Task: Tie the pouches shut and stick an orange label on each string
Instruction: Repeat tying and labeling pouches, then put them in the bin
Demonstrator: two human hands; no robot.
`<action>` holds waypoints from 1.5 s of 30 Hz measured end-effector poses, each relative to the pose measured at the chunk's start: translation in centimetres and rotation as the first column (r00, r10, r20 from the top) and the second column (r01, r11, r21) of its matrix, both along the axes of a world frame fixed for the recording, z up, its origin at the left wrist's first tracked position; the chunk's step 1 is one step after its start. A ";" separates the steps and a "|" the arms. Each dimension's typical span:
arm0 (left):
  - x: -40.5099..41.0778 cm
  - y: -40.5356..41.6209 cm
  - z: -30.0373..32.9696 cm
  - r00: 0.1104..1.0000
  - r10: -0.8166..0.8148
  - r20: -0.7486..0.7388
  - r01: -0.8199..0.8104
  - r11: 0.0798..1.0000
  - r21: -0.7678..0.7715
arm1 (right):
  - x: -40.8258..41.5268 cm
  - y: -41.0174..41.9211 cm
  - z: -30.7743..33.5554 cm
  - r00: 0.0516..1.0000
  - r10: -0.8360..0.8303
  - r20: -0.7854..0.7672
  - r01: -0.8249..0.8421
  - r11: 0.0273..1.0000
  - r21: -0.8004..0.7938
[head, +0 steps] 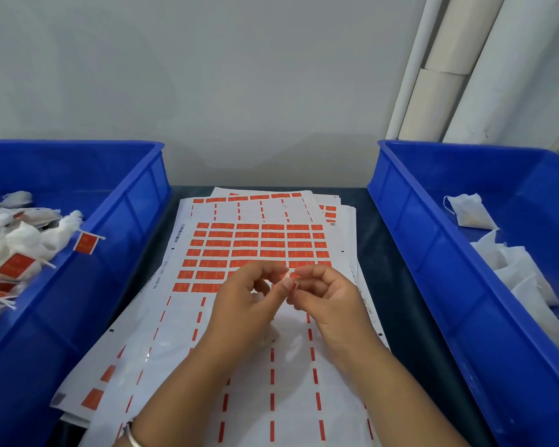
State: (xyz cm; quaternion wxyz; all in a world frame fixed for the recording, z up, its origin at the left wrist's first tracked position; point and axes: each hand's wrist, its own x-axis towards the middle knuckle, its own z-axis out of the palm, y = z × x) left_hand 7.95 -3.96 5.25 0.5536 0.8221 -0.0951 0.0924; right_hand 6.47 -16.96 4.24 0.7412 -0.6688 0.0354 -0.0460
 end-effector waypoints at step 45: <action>0.4 0.0 -0.9 0.983 0.025 -0.184 -0.007 0.995 0.096 | 0.8 -1.8 -0.2 0.979 -0.126 -0.157 0.187 0.861 0.474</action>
